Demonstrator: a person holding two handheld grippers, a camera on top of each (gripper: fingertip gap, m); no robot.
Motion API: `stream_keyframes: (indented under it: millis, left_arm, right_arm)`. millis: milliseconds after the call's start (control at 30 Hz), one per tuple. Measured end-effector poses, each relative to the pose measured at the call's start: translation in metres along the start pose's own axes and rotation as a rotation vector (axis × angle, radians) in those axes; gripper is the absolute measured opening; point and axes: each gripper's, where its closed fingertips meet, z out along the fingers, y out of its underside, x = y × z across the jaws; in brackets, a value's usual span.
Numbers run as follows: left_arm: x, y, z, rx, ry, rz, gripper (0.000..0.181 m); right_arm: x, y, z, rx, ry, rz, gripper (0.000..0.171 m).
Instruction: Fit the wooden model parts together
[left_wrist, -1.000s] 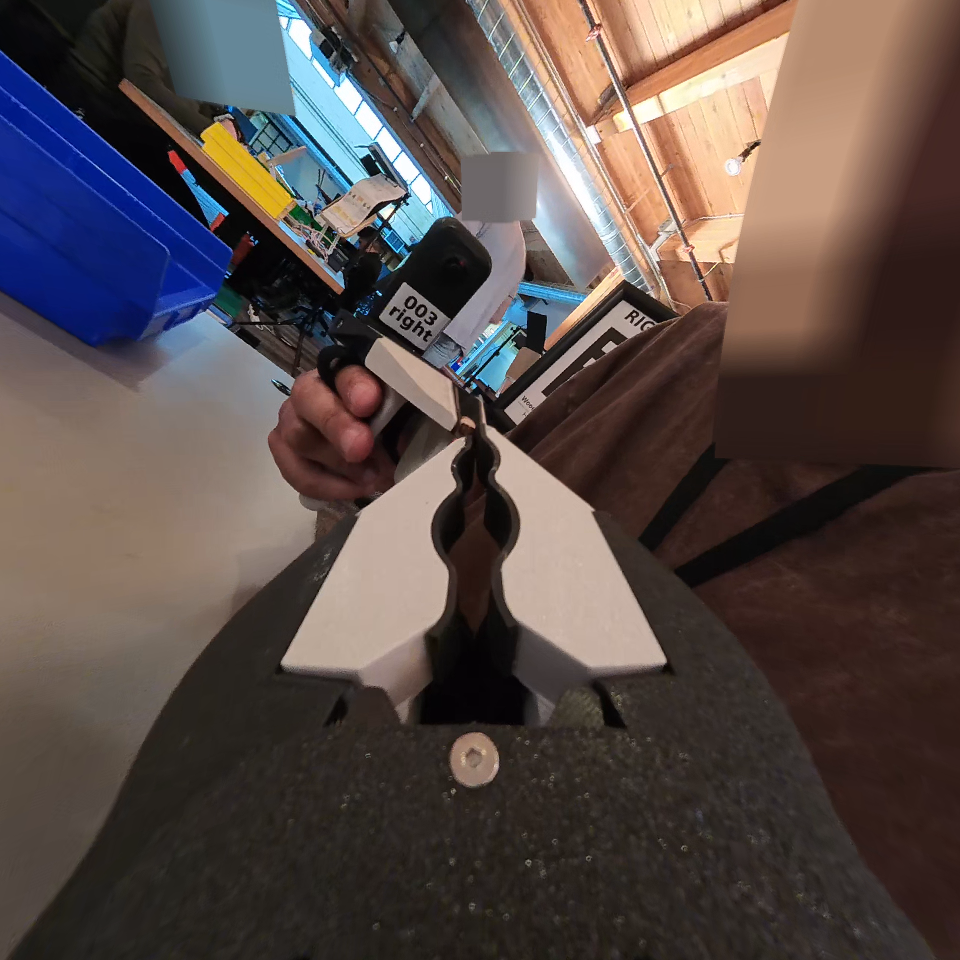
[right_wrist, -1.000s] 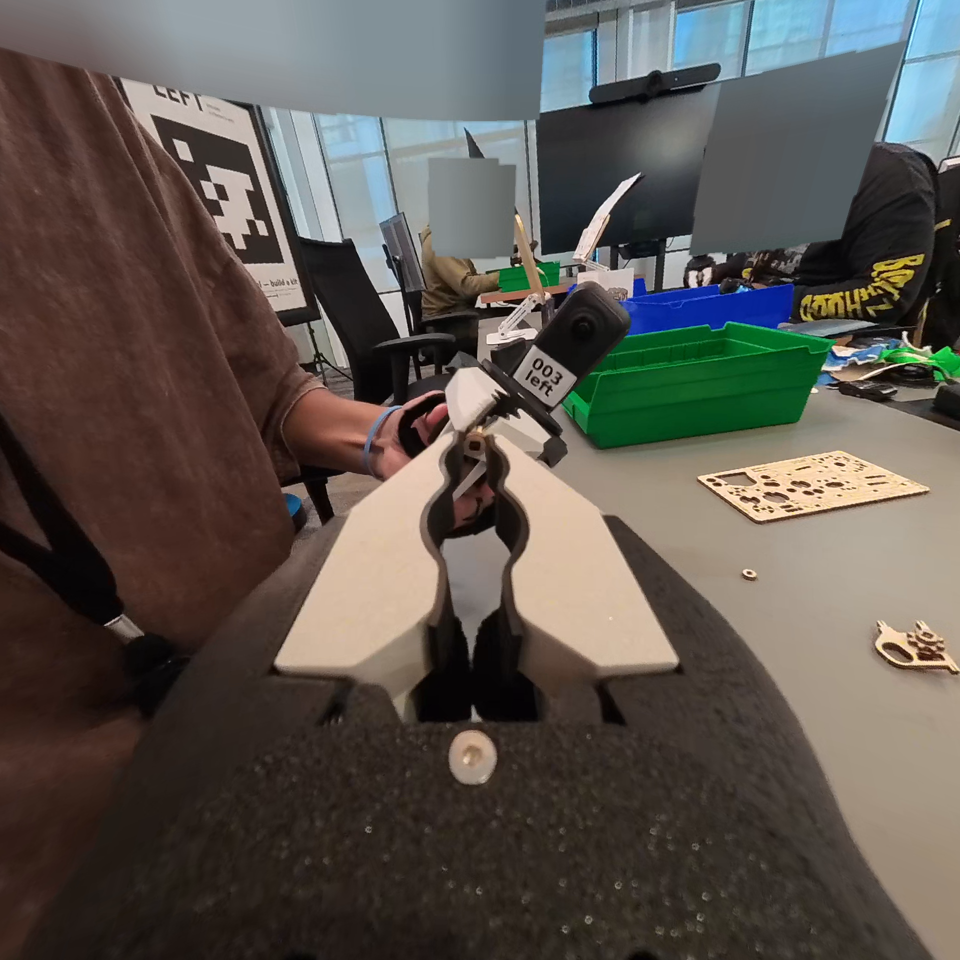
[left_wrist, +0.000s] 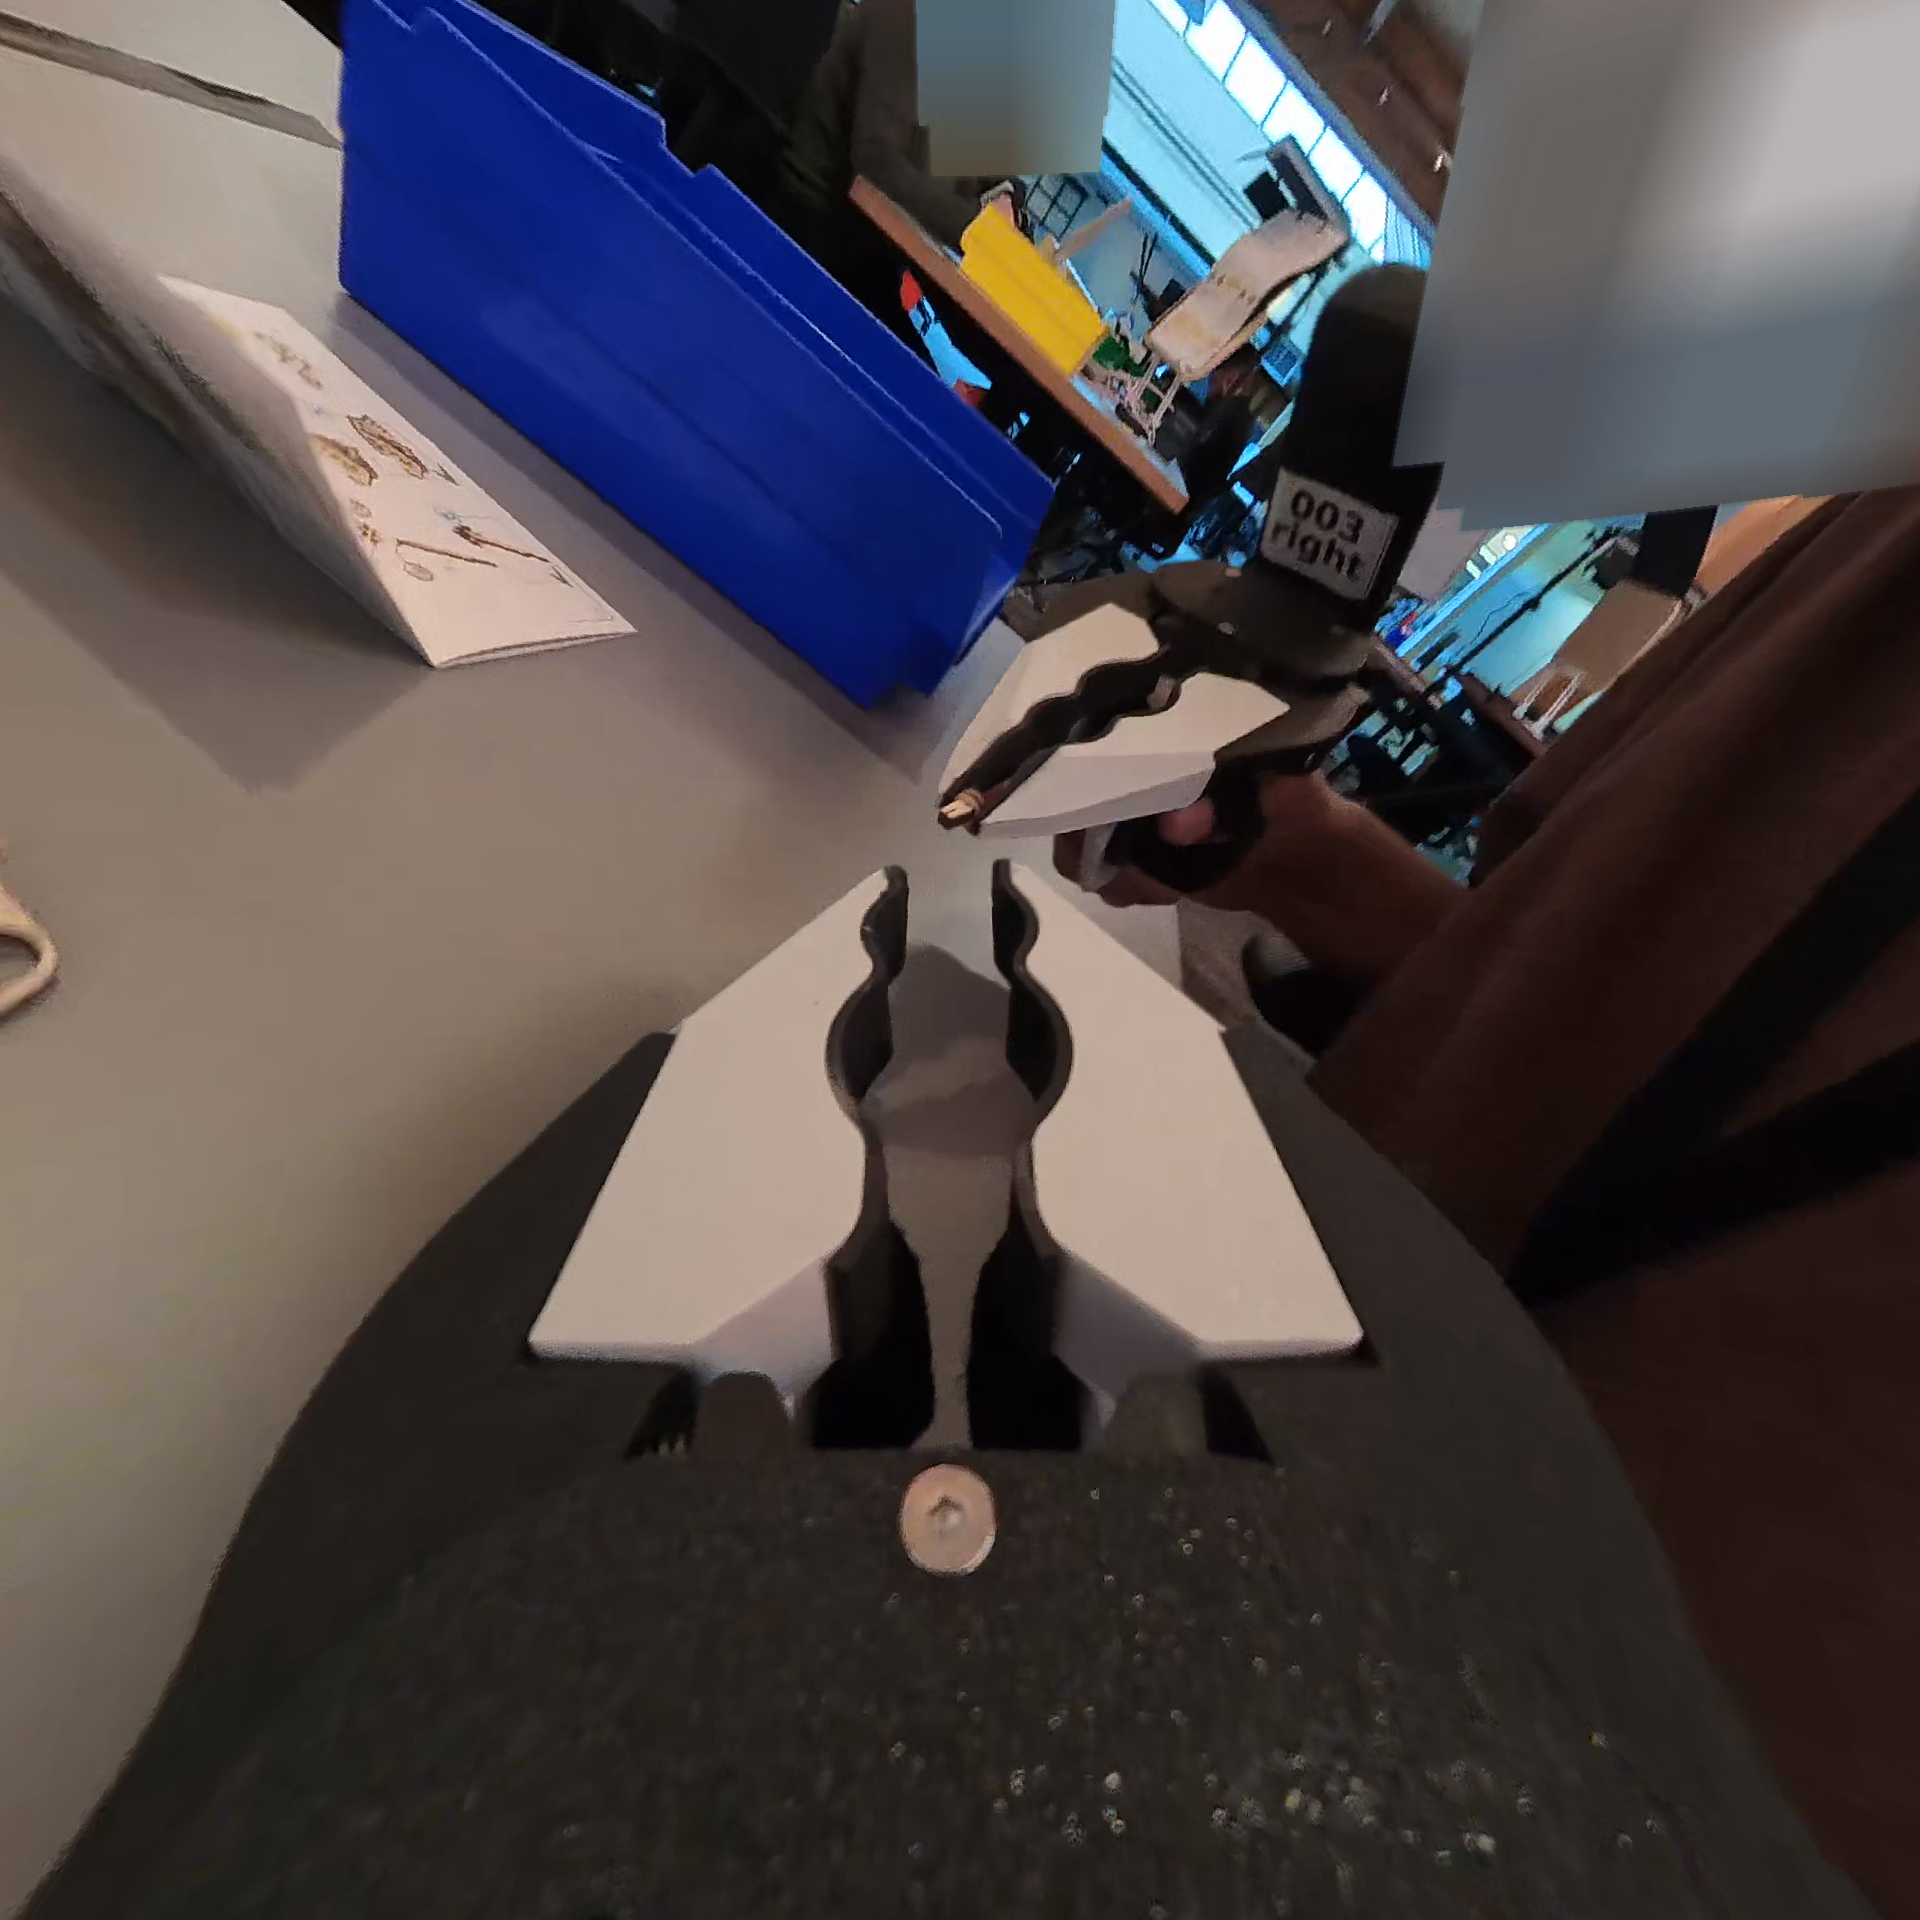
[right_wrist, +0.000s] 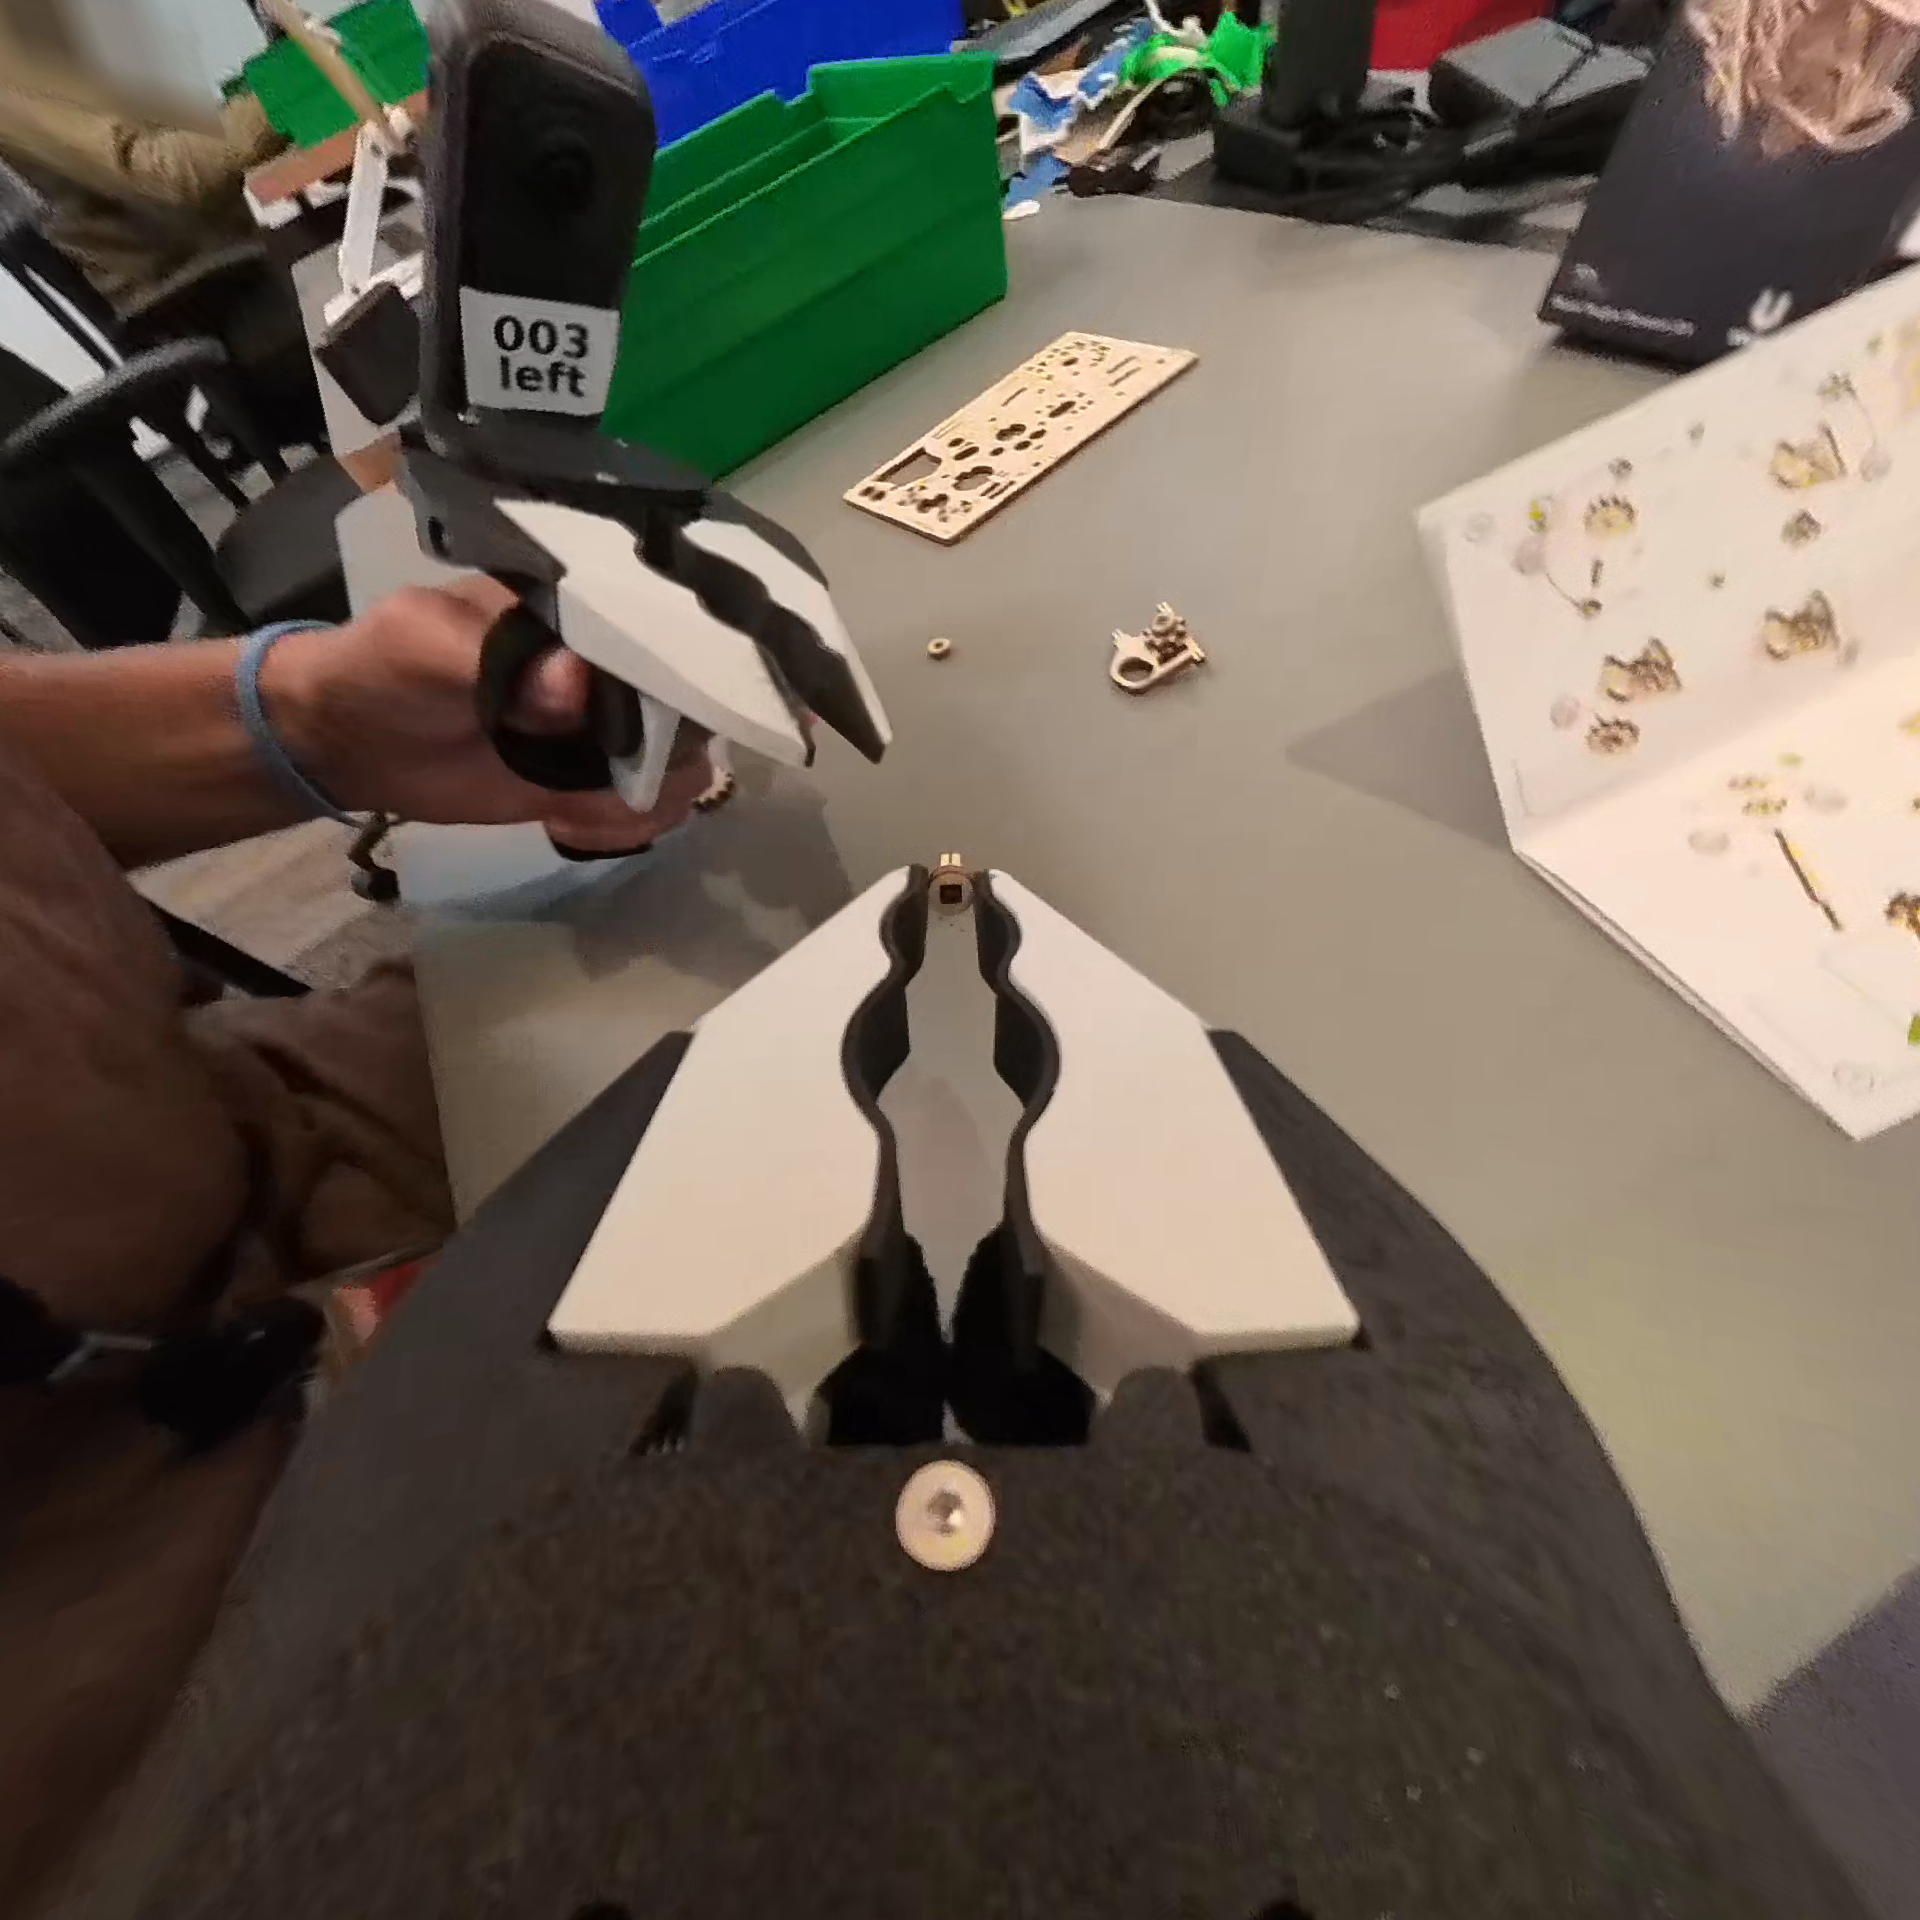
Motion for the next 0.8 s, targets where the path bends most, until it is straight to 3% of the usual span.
stream_keyframes:
  millis: [333, 533, 800]
  left_arm:
    - [-0.008, 0.003, 0.056, -0.267, 0.026, 0.563, 0.014]
    - [-0.015, 0.002, 0.067, -0.362, 0.045, 0.901, 0.017]
    - [-0.012, -0.009, 0.08, -0.31, 0.125, 0.833, 0.016]
  right_arm:
    - [0.025, -0.006, -0.027, 0.121, -0.21, 0.543, 0.008]
    - [0.033, 0.0, -0.033, 0.126, -0.127, 0.495, 0.008]
    - [0.045, 0.008, -0.038, 0.115, -0.046, 0.481, 0.008]
